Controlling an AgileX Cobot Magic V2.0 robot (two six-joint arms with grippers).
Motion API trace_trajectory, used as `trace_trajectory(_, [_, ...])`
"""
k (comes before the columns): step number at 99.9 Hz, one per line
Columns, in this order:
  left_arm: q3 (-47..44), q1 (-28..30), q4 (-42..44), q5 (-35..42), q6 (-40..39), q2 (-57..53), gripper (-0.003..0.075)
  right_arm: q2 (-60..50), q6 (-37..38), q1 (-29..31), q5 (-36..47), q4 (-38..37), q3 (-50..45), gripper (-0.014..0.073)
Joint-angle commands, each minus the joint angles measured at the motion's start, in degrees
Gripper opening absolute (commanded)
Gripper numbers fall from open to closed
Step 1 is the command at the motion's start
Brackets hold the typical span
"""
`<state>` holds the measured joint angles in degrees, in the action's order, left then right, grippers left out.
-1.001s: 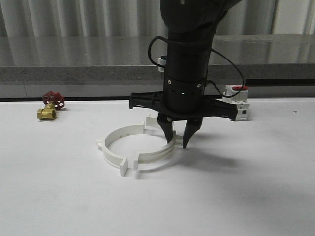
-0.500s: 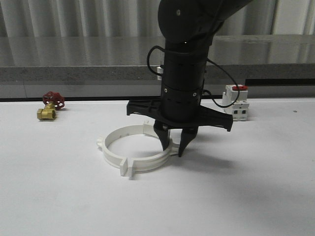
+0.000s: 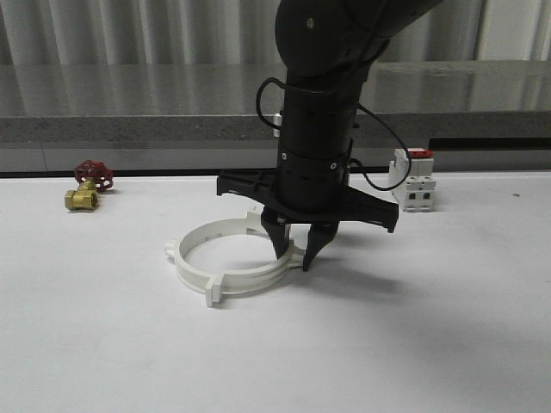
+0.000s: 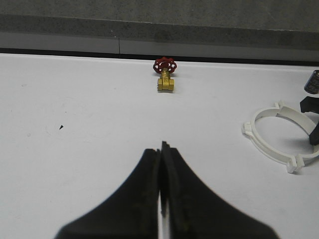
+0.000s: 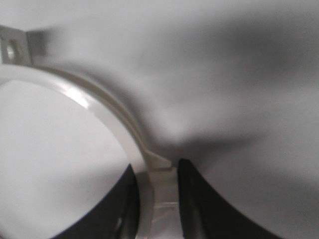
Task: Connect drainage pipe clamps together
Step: 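Press the held half against the placed half to close the ring, then open the right gripper and lift it away from the ring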
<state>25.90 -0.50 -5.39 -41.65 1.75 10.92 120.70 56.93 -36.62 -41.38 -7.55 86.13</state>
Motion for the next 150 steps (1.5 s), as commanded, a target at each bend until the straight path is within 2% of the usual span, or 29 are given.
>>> trace_trajectory(1, [1.38,0.11,-0.75,3.87,-0.17,0.62,-0.0021,-2.08,0.00,0.10,1.51,0.42,1.13,0.0297])
trace_trajectory(6, [1.38,0.11,-0.75,3.87,-0.17,0.62,-0.0021,-2.08,0.00,0.10,1.09,0.42,1.13,0.0353])
trace_trajectory(16, [1.38,0.11,-0.75,3.87,-0.17,0.62,-0.0021,-2.08,0.00,0.10,-0.29,0.42,1.13,0.0402])
trace_trajectory(56, [1.38,0.11,-0.75,3.87,-0.17,0.62,-0.0021,-2.13,-0.52,0.10,-3.17,-0.59,1.82,0.0404])
trace_trajectory(84, [1.38,0.11,-0.75,3.87,-0.17,0.62,-0.0021,-4.67,-6.99,0.10,-6.16,-0.85,6.69,0.0417])
trace_trajectory(104, [1.38,0.11,-0.75,3.87,-0.17,0.62,-0.0021,-7.98,-10.66,0.10,-7.67,-0.85,8.45,0.0564])
trace_trajectory(132, [1.38,0.11,-0.75,3.87,-0.17,0.62,-0.0021,-17.72,-16.08,0.28,-9.93,-4.82,8.54,0.0562])
trace_trajectory(150, [1.38,0.11,-0.75,3.87,-0.17,0.62,-0.0021,-25.79,-21.34,0.28,-14.53,-9.73,8.05,0.0562])
